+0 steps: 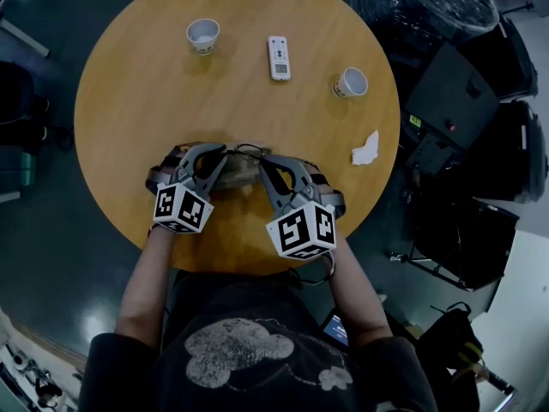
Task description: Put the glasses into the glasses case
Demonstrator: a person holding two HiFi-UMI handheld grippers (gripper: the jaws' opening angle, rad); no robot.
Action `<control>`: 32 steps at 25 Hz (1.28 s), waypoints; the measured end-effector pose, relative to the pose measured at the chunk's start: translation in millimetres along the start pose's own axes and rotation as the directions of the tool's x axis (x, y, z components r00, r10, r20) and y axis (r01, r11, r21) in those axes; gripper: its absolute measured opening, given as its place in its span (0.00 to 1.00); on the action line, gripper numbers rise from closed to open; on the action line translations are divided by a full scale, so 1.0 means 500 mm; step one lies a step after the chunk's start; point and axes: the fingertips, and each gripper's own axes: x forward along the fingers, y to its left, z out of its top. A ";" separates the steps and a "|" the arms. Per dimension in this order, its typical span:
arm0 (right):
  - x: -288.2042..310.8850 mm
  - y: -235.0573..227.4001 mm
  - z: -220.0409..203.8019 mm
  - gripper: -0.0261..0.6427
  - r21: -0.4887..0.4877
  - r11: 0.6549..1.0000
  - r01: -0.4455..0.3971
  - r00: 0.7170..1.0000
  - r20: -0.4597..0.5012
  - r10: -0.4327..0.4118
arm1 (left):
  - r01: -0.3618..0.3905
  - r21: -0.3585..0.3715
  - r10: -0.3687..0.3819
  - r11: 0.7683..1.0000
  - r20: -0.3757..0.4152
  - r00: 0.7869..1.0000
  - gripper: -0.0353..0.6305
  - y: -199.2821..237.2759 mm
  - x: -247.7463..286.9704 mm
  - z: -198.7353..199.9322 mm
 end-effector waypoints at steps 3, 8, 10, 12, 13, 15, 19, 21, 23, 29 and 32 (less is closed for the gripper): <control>0.011 -0.006 0.011 0.02 -0.043 0.997 0.065 0.995 0.073 -0.062 | 0.000 -0.015 0.000 1.000 0.003 1.000 0.12 0.000 0.001 -0.002; 0.041 0.037 -0.027 0.02 -0.077 0.996 0.047 0.997 0.065 -0.042 | 0.002 -0.030 -0.001 1.000 0.008 1.000 0.12 0.003 0.002 -0.005; 0.045 0.056 -0.043 0.02 -0.069 0.998 -0.002 0.999 0.036 0.004 | 0.004 -0.023 -0.004 1.000 0.010 1.000 0.12 0.000 0.003 -0.002; 0.046 0.073 -0.053 0.02 -0.068 0.996 -0.060 0.998 0.013 0.061 | 0.002 -0.013 -0.002 1.000 0.011 1.000 0.12 0.000 0.004 0.001; 0.047 0.082 -0.056 0.02 -0.066 0.993 -0.096 0.995 0.001 0.096 | -0.001 -0.009 0.001 1.000 0.011 1.000 0.12 0.000 0.004 0.002; 0.048 0.097 -0.062 0.02 -0.055 0.984 -0.172 0.985 -0.027 0.171 | -0.010 0.000 0.010 1.000 0.013 1.000 0.12 0.002 0.003 0.003; 0.046 0.120 -0.068 0.02 -0.041 0.948 -0.315 0.948 -0.068 0.312 | -0.023 0.022 0.022 1.000 0.027 0.999 0.12 0.006 -0.001 0.003; 0.045 0.134 -0.071 0.02 -0.051 0.924 -0.380 0.923 -0.090 0.374 | -0.025 0.045 0.023 0.999 0.033 0.999 0.12 0.005 -0.003 0.006; 0.045 0.152 -0.076 0.02 -0.059 0.895 -0.442 0.894 -0.116 0.433 | -0.026 0.076 0.023 0.997 0.044 0.999 0.12 0.003 -0.006 0.013; 0.053 0.187 -0.090 0.02 -0.009 0.785 -0.620 0.766 -0.223 0.603 | -0.022 0.194 0.005 0.981 0.086 0.996 0.12 -0.019 -0.018 0.049; 0.061 0.190 -0.093 0.02 0.064 0.742 -0.667 0.708 -0.253 0.659 | -0.026 0.200 0.007 0.979 0.094 0.996 0.12 -0.027 -0.022 0.058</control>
